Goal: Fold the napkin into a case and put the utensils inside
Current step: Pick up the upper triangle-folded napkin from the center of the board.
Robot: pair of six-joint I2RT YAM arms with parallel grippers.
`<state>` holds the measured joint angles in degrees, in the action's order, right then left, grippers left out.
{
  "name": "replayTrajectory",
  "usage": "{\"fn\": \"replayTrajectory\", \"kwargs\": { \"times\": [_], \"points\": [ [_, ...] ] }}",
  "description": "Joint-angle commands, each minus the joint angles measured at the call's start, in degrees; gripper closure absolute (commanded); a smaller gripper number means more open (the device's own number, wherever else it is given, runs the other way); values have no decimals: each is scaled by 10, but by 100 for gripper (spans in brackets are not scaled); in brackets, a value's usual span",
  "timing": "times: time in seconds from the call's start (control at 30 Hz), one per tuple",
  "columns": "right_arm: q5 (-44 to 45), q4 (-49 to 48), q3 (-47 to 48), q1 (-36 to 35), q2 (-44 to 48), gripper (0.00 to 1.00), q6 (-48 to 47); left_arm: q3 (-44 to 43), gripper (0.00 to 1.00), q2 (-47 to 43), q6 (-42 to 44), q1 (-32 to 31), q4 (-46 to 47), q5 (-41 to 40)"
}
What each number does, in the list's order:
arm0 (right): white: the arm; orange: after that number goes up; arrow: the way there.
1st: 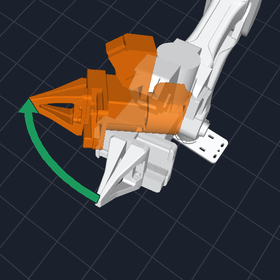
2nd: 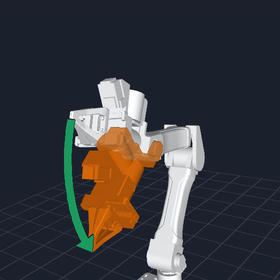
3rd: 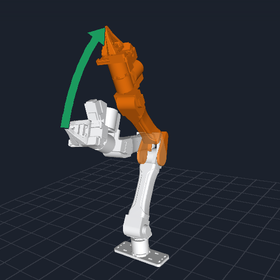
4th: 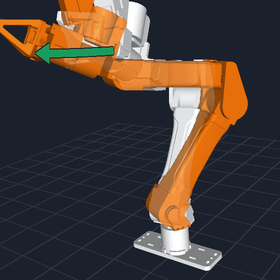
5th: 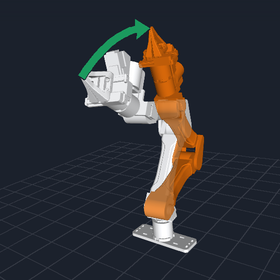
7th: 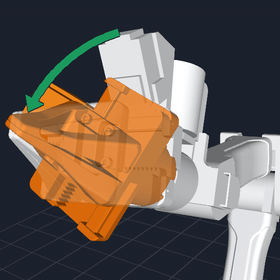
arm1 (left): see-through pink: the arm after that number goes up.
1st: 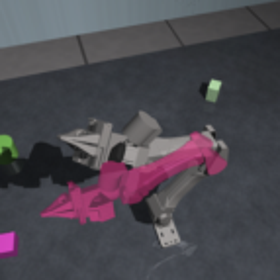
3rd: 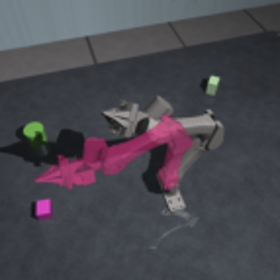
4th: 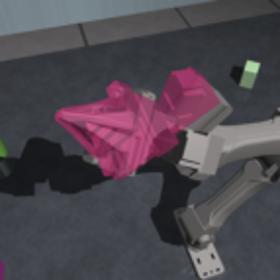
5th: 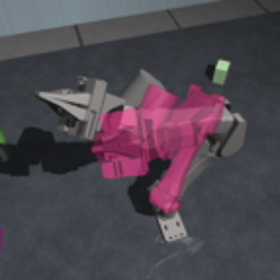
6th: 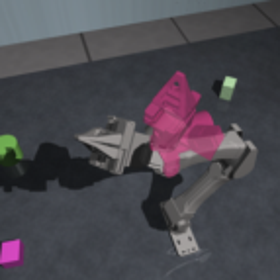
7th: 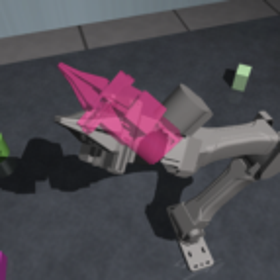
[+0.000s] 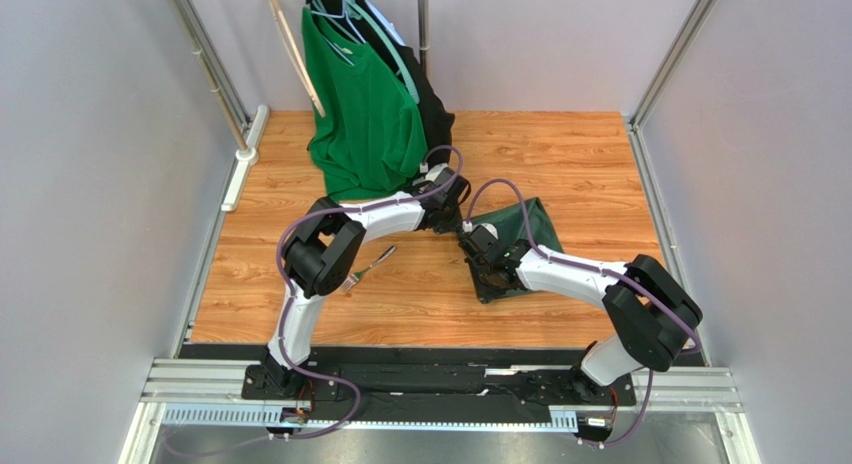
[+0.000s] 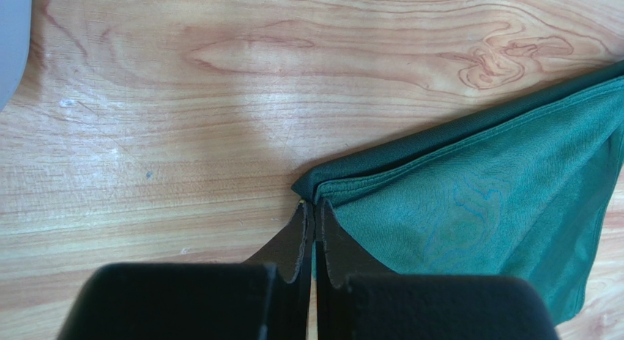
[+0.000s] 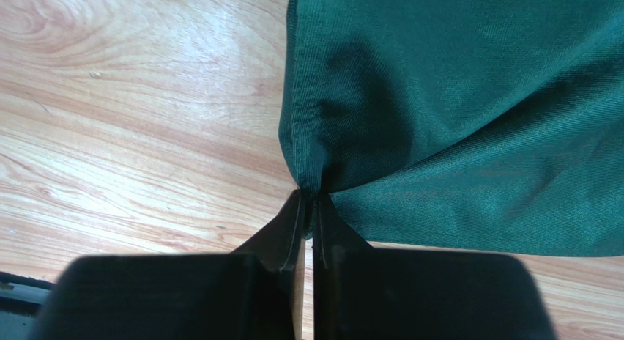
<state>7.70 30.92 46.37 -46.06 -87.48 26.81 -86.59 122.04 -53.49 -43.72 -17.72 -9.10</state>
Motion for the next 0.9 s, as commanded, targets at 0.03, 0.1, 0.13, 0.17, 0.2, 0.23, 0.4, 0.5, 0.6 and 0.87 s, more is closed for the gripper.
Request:
{"fn": "replayTrajectory", "kwargs": {
  "times": [0.03, 0.1, 0.13, 0.17, 0.2, 0.23, 0.4, 0.5, 0.6, 0.87],
  "points": [
    [3, -3, -32, -16, 0, 100, 25, 18, 100, -36, 31, 1, -5, -4],
    [-19, 3, -33, -18, 57, 100, 25, 24, 100, -53, 42, 1, -5, -9],
    [-26, 7, -33, -19, 76, 100, 25, 26, 100, -60, 44, 1, -5, -11],
    [-43, 11, -36, -21, 113, 100, 26, 32, 100, -67, 50, 1, -3, -11],
    [-53, 12, -37, -20, 131, 100, 32, 34, 100, -84, 52, 1, -3, -11],
    [-65, 13, -39, -20, 146, 100, 36, 35, 100, -92, 54, 1, -4, -7],
    [-148, 20, -42, -21, 221, 100, 64, 54, 100, -154, 59, -1, -6, 1],
    [-172, 15, -48, -21, 240, 100, 76, 64, 100, -188, 66, -5, -13, 3],
    [-194, 7, -42, -22, 251, 100, 86, 83, 100, -224, 69, -6, -26, -3],
    [-238, -64, 58, -117, 200, 100, 119, 135, 100, -375, 122, 7, -104, -55]
  ]
}}
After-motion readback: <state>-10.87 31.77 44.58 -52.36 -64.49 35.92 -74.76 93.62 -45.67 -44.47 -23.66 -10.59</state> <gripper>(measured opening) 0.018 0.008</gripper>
